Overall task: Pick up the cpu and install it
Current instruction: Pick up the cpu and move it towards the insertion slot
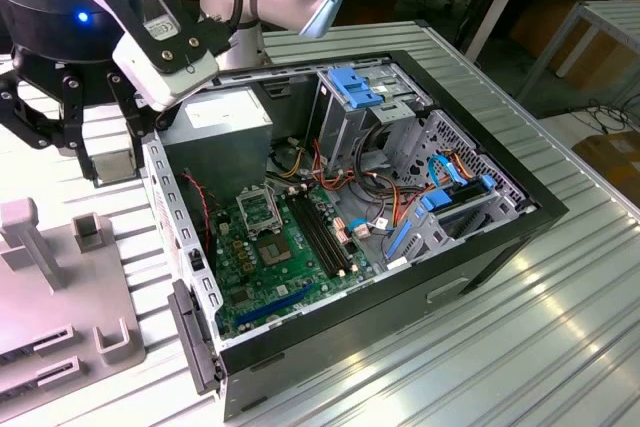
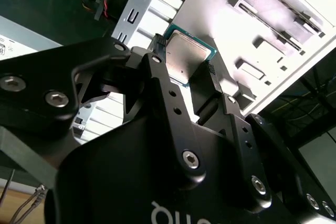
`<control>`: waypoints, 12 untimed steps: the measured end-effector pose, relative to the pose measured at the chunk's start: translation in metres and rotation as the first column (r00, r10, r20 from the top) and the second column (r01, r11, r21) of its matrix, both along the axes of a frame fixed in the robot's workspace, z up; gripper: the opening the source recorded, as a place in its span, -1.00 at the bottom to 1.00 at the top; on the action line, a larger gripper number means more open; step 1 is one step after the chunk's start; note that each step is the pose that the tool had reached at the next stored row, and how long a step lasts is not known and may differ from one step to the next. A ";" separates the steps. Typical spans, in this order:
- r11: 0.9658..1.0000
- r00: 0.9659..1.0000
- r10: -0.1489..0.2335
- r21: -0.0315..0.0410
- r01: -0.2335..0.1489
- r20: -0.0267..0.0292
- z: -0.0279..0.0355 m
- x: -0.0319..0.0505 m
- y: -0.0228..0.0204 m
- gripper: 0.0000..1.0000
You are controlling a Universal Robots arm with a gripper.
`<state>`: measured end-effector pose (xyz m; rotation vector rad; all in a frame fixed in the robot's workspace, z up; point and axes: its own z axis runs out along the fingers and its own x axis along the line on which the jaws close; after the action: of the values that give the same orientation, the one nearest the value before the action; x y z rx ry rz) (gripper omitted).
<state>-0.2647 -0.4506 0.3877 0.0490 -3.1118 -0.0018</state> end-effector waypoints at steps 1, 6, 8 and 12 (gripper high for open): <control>1.000 1.000 0.000 0.000 0.000 0.000 0.0000 0.0011 0.0000 -0.12; 1.000 1.000 0.000 0.000 0.000 0.000 0.0000 0.0074 0.0000 -0.12; 1.000 1.000 0.000 0.000 0.000 0.000 0.0001 0.0107 0.0000 -0.12; 1.000 1.000 0.000 0.000 0.000 0.000 0.0000 0.0159 0.0000 -0.12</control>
<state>-0.2488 -0.4506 0.3877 0.0490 -3.1117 -0.0018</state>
